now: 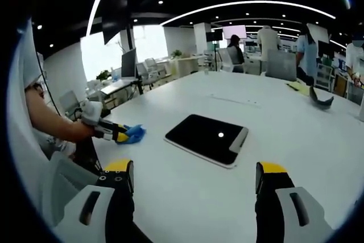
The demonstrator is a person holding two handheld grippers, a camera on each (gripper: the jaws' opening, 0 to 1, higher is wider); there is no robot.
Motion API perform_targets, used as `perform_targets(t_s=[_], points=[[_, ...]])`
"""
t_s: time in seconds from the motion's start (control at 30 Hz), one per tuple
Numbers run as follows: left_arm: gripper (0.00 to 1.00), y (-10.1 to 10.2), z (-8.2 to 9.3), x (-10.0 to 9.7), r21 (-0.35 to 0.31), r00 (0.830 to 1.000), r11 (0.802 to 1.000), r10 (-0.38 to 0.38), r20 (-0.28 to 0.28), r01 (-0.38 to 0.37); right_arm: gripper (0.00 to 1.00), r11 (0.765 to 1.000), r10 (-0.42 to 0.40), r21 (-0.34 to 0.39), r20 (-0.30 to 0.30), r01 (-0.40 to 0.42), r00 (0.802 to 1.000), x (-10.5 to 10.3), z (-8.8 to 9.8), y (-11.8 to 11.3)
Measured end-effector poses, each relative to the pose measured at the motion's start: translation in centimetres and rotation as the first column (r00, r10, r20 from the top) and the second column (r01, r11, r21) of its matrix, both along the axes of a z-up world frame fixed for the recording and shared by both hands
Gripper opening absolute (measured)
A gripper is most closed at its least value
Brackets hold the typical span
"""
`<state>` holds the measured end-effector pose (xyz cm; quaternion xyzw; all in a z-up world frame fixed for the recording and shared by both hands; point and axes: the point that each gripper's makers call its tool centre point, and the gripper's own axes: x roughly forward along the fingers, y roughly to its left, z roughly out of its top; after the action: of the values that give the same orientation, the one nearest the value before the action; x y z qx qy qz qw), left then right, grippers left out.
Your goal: Wipe the mirror surface with the cleaning cloth until all visible marks leave the cleaned area.
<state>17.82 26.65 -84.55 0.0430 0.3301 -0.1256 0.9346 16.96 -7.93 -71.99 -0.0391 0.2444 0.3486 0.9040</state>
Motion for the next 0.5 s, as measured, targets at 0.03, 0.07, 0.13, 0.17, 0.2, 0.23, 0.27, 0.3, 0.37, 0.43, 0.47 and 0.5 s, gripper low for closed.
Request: perform_targets(t_s=[0.03,0.07,0.13,0.17,0.2,0.23,0.27,0.3,0.37,0.43,0.47,0.5], points=[[0.30,0.0,0.0,0.0,-0.004,1.000,1.000,-0.003,0.000,0.003,0.88,1.000,0.002,-0.002,0.000,-0.002,1.000,0.0,0.0,0.0],[0.30,0.0,0.1,0.0,-0.009,1.000,1.000,-0.005,-0.001,0.005,0.88,1.000,0.002,-0.002,0.000,-0.002,1.000,-0.1,0.0,-0.1],[0.31,-0.1,0.2,0.0,-0.013,1.000,1.000,-0.023,-0.002,0.023,0.88,1.000,0.004,-0.002,0.003,-0.004,1.000,-0.2,0.2,-0.1],[0.34,-0.3,0.5,0.1,-0.005,0.999,0.999,-0.049,0.018,0.049,0.88,1.000,0.005,-0.002,0.006,-0.005,1.000,-0.2,0.3,-0.2],[0.37,-0.4,0.7,0.1,-0.004,0.998,0.999,-0.054,0.026,0.054,0.88,1.000,0.005,-0.002,0.008,-0.005,1.000,-0.2,0.3,-0.2],[0.38,-0.8,1.3,0.1,-0.014,0.996,0.997,-0.071,0.047,0.072,0.88,1.000,0.004,-0.001,0.008,-0.004,1.000,-0.2,0.4,-0.3],[0.37,-1.1,1.8,0.1,-0.023,0.995,0.996,-0.083,0.059,0.084,0.88,1.000,0.001,-0.002,0.011,-0.001,1.000,-0.1,0.4,-0.4],[0.37,-1.4,2.5,0.1,-0.034,0.993,0.995,-0.089,0.083,0.092,0.88,1.000,0.000,0.001,0.013,0.000,1.000,-0.1,0.5,-0.5],[0.37,-1.9,3.6,0.0,-0.045,0.989,0.993,-0.104,0.103,0.109,0.88,1.000,-0.008,0.005,0.020,0.008,1.000,0.0,0.7,-0.7],[0.38,-2.6,5.1,0.0,-0.072,0.984,0.989,-0.121,0.128,0.131,0.88,1.000,-0.010,0.013,0.023,0.010,1.000,0.1,0.9,-0.8],[0.39,-2.9,6.1,0.1,-0.083,0.981,0.987,-0.127,0.147,0.140,0.88,1.000,-0.009,0.014,0.025,0.009,1.000,0.1,1.0,-0.8],[0.41,-3.2,6.7,0.2,-0.093,0.979,0.985,-0.131,0.157,0.147,0.88,1.000,-0.009,0.015,0.029,0.008,1.000,0.1,1.2,-0.8]])
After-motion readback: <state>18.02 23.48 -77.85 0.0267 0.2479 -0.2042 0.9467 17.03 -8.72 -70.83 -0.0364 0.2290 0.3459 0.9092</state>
